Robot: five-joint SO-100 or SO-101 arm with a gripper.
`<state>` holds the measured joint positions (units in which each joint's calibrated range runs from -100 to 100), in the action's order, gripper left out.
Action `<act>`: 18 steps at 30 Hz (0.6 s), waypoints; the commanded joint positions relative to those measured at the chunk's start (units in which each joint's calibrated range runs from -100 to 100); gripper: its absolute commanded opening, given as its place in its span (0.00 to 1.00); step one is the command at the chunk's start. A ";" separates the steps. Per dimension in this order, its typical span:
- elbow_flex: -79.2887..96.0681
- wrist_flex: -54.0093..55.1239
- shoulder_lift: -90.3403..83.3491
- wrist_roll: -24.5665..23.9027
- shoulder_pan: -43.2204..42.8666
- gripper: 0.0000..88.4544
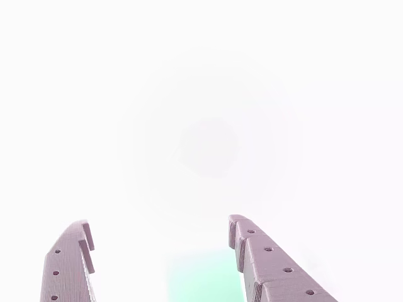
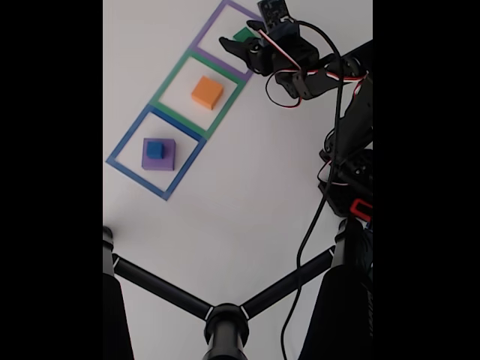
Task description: Tower of hanoi
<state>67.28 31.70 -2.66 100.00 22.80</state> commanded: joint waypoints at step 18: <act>-44.00 -98.91 -43.89 0.00 -13.31 0.03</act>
<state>34.29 -57.14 -43.94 99.41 12.48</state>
